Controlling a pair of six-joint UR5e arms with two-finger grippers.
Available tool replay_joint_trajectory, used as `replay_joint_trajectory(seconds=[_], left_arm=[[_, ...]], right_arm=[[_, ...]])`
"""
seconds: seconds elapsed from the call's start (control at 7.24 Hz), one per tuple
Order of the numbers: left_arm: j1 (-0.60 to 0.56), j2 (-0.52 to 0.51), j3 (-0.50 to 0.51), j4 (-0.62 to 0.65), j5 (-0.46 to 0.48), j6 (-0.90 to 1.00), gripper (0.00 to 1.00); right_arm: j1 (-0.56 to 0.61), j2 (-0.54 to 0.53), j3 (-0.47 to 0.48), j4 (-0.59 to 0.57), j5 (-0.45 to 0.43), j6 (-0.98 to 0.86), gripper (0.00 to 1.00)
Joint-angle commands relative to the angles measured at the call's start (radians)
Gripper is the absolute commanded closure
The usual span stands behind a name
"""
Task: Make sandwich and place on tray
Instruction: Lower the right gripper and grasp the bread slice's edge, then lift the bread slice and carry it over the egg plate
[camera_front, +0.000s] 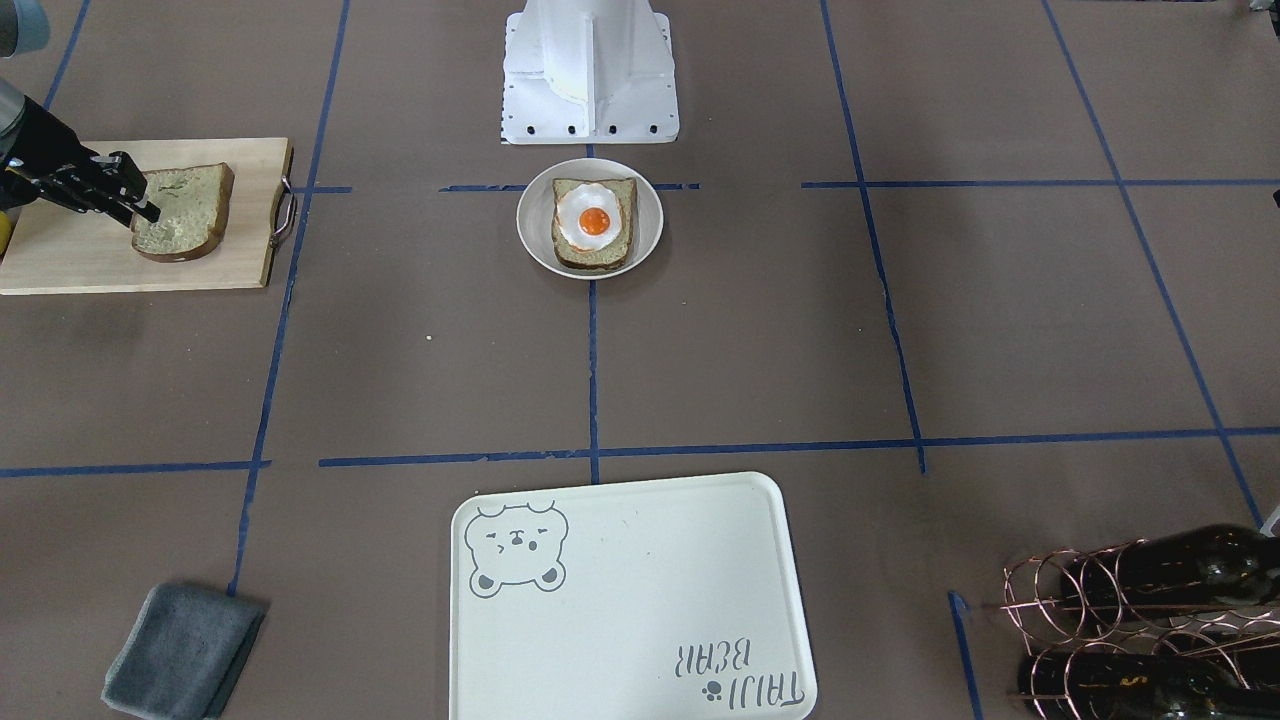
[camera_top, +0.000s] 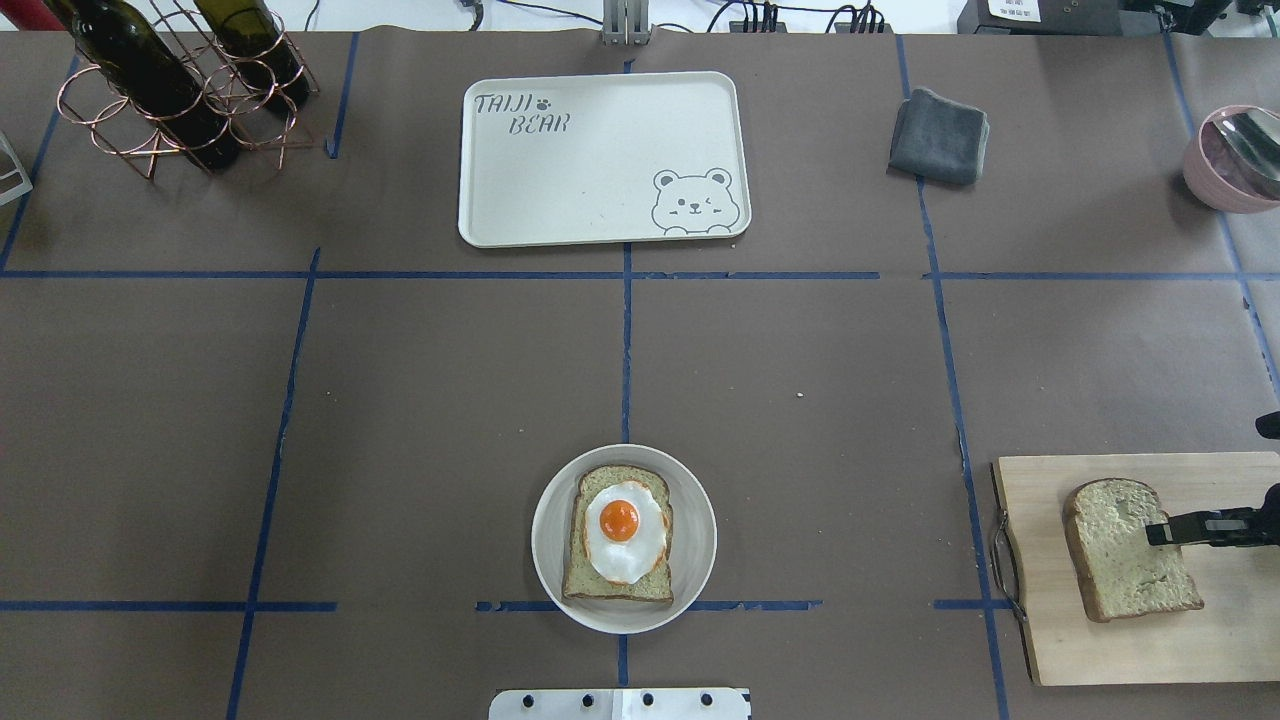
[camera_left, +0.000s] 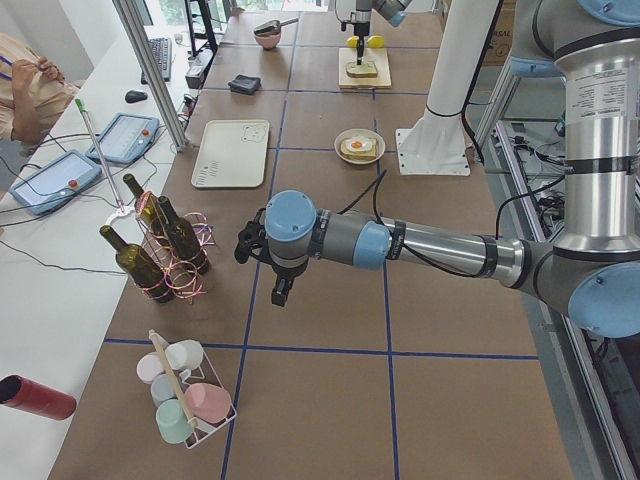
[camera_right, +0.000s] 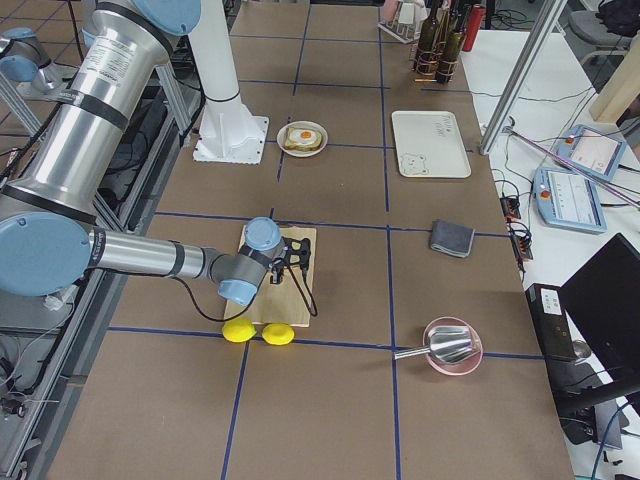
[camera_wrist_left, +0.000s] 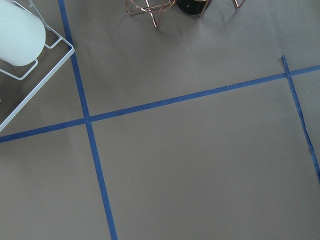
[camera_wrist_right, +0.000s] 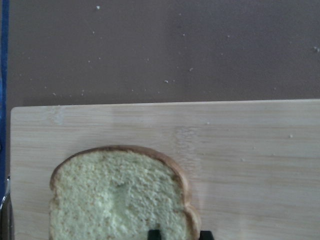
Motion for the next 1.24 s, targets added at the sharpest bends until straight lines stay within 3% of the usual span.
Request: replay_joint_trajectory(seconds=[0.0, 0.41, 0.83, 1.11], left_arm=[[0.000, 0.000, 0.000, 0.000, 0.000, 0.000, 0.00], [0.000, 0.000, -0.005, 0.000, 0.000, -0.002, 0.00], [0.000, 0.000, -0.005, 0.000, -0.002, -0.002, 0.00], [0.000, 0.000, -0.005, 0.000, -0.002, -0.002, 0.00]], right_arm=[[0.001, 0.002, 0.002, 0.003, 0.000, 0.000, 1.00], [0.005, -0.004, 0.025, 0.046, 0.005, 0.006, 1.00], [0.001, 0.020, 0.136, 0.055, 0.010, 0.180, 1.00], [-0.023, 0.170, 0.159, 0.056, 0.031, 0.332, 1.00]])
